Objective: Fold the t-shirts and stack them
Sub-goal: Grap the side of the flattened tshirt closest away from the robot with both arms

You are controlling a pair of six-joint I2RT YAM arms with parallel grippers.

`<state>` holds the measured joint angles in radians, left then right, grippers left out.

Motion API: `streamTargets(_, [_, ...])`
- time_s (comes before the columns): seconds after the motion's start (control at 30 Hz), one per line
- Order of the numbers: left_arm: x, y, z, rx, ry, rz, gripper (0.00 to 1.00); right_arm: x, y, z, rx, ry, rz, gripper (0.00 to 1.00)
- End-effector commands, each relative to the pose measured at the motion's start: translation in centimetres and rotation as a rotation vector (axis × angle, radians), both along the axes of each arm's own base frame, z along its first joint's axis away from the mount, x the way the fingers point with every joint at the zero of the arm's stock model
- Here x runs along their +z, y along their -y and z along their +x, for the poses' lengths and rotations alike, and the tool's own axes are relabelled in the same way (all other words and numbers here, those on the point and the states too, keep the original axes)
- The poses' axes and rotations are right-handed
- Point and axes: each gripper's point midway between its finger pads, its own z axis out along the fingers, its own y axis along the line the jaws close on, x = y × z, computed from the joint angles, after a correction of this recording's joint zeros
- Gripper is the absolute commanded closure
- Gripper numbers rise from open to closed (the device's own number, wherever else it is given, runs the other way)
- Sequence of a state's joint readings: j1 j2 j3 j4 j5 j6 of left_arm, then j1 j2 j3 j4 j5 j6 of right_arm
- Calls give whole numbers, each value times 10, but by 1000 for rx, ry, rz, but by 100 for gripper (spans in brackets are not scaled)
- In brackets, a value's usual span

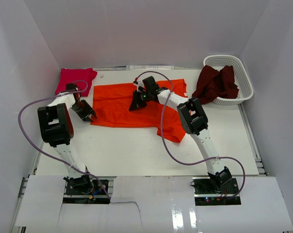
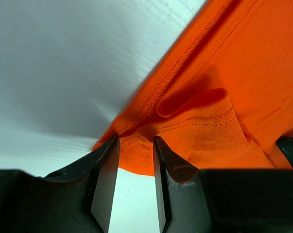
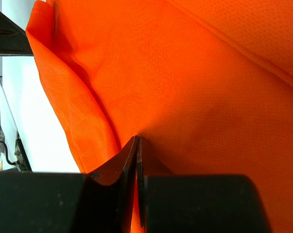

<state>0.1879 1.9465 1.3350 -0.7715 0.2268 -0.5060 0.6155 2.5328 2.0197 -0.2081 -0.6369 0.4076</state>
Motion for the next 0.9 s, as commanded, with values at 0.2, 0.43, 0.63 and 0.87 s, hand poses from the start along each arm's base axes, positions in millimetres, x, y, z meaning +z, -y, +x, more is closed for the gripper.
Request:
streamTargets(0.2, [2, -8, 8, 12, 4, 53, 57, 19, 1, -2, 24, 40, 18, 92])
streamTargets(0.43, [-6, -7, 5, -8, -27, 66, 61, 18, 3, -4, 27, 36, 21, 92])
streamTargets(0.63, [-10, -4, 5, -44, -38, 60, 67, 17, 5, -4, 27, 32, 21, 92])
streamTargets(0.87, [-4, -3, 4, -63, -36, 62, 69, 12, 6, -6, 30, 21, 17, 92])
